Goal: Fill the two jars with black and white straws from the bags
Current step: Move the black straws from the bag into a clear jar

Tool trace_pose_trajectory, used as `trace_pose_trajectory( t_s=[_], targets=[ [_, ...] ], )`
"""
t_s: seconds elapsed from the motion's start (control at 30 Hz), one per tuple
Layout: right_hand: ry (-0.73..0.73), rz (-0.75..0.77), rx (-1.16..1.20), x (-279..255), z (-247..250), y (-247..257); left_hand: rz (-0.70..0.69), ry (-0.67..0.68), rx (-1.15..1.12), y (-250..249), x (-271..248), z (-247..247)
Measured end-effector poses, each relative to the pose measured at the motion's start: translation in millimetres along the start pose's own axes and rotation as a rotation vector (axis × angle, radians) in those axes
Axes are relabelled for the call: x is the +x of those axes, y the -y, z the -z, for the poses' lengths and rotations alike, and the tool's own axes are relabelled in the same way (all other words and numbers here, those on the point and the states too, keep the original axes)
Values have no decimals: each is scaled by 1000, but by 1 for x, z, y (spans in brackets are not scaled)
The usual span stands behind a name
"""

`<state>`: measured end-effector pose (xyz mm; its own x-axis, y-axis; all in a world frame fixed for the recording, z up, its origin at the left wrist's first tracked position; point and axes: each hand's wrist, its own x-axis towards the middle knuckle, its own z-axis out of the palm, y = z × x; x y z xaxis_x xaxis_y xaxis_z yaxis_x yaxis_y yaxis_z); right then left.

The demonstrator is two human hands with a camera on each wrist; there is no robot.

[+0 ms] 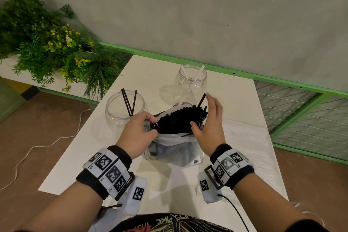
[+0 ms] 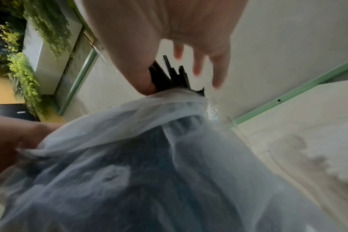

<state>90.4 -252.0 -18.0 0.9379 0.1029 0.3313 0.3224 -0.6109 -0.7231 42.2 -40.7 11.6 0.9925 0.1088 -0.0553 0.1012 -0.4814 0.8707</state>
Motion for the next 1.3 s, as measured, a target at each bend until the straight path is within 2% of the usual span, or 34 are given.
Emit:
trace_pose_trajectory(
  t_s=[0.07, 0.17, 0.27, 0.43, 0.6, 0.67, 0.73, 0.8, 0.87, 0.93, 1.03, 1.17, 1.23, 1.3],
  targets=[
    [169, -129, 122, 0, -1, -3, 5, 15, -11, 3, 1, -1],
    [227, -257, 313, -4, -3, -6, 0, 38, -35, 6, 1, -3],
    [219, -195, 247, -3, -2, 0, -21, 24, -92, 6, 0, -5],
    [117, -91, 265, 3, 7, 9, -38, -84, -187, 6, 0, -3],
    [232, -212, 151, -9, 0, -10, -29, -29, -104, 12, 0, -8],
    [143, -119, 104, -12, 1, -4, -41, -23, -94, 11, 1, -9],
    [53, 68, 4, -11, 5, 11, -49, -13, -82, 9, 2, -9],
    [101, 238, -172, -7, 2, 24, -62, -5, -70, 7, 1, -10],
    [216, 343, -323, -2, -4, 25, -61, -5, -62, 8, 2, -10],
    [249, 368, -376, 1, -11, 15, -39, -7, -59, 10, 4, -8],
    [153, 386, -345, -1, -9, 4, -26, -15, -58, 10, 6, -6],
    [30, 505, -272, -16, 2, 12, -16, -6, -63, 9, 6, -4],
    [79, 587, -246, -31, 1, 17, -13, -5, -81, 8, 5, -5],
    [207, 574, -346, -44, -9, 17, -6, -9, -115, 3, 3, -7]
  ],
)
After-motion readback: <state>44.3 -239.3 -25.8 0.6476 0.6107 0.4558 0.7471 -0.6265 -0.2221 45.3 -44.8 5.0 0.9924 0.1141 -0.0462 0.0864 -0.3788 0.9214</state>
